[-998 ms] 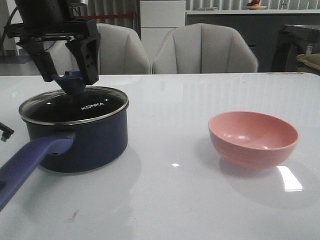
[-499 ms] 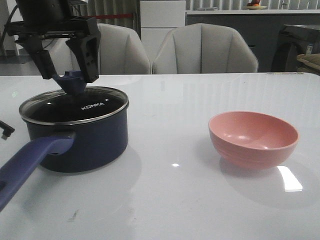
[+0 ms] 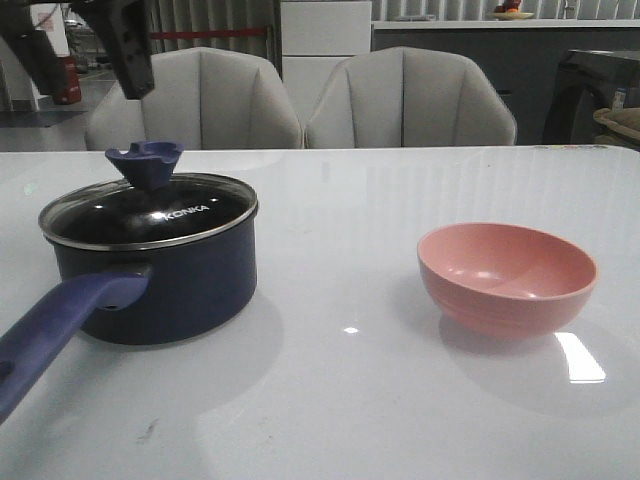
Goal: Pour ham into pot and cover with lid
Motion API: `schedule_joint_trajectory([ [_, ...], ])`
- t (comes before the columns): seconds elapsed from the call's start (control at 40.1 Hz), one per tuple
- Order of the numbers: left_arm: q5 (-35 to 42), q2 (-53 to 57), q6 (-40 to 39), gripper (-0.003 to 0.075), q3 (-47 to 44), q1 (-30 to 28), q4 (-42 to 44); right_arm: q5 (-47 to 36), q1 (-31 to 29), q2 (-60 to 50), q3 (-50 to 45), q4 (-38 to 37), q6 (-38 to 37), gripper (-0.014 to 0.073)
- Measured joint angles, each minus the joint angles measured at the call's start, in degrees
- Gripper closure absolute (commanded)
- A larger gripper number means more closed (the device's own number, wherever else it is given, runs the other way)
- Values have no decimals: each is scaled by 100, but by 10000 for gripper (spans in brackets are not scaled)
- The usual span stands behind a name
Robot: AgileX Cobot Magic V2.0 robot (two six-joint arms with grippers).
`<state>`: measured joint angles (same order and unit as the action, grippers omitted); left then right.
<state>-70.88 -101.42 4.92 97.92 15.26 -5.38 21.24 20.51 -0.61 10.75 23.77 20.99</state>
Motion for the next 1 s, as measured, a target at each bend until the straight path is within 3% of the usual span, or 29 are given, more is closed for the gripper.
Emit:
schedule_joint_trajectory([
  [0.374, 1255, 1893, 0, 346, -2258, -525, 0, 0, 0, 0, 0, 0, 0, 412],
  [0.748, 2532, 4232, 0, 346, -4521, -548, 0, 0, 0, 0, 0, 0, 0, 412],
  [0.998, 2973, 5841, 0, 346, -5827, -562, -11, 0, 0, 0, 0, 0, 0, 412],
])
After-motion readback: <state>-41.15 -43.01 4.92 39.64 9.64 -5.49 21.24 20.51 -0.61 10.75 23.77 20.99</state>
